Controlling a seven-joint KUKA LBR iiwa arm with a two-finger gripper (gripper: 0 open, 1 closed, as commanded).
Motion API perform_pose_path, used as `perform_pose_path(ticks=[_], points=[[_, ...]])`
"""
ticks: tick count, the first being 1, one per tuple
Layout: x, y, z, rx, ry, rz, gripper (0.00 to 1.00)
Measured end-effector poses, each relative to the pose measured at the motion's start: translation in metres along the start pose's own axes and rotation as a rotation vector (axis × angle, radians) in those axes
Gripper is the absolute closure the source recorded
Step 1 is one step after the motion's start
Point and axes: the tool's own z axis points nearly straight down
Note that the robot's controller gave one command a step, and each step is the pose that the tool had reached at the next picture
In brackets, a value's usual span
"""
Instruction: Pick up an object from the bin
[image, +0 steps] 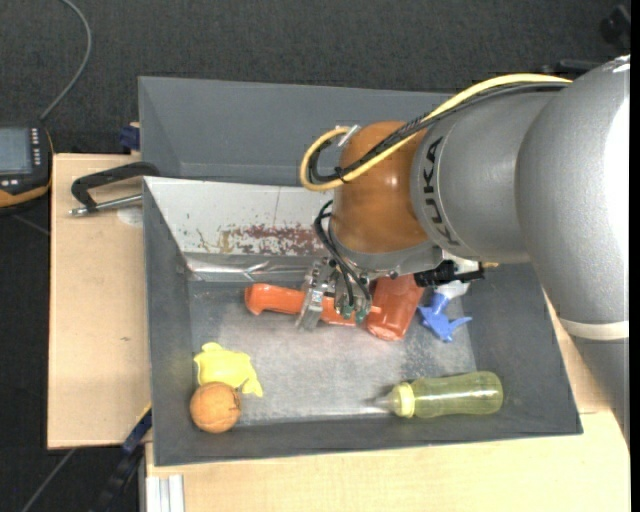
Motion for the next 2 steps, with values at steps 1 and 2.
perform_pose_path(ticks=[1, 2], points=[[0.002, 0.0, -0.027, 0.002, 0.006, -0.001, 1.0], [-0.001, 0.001, -0.048, -0.003, -0.005, -0.001, 1.0]])
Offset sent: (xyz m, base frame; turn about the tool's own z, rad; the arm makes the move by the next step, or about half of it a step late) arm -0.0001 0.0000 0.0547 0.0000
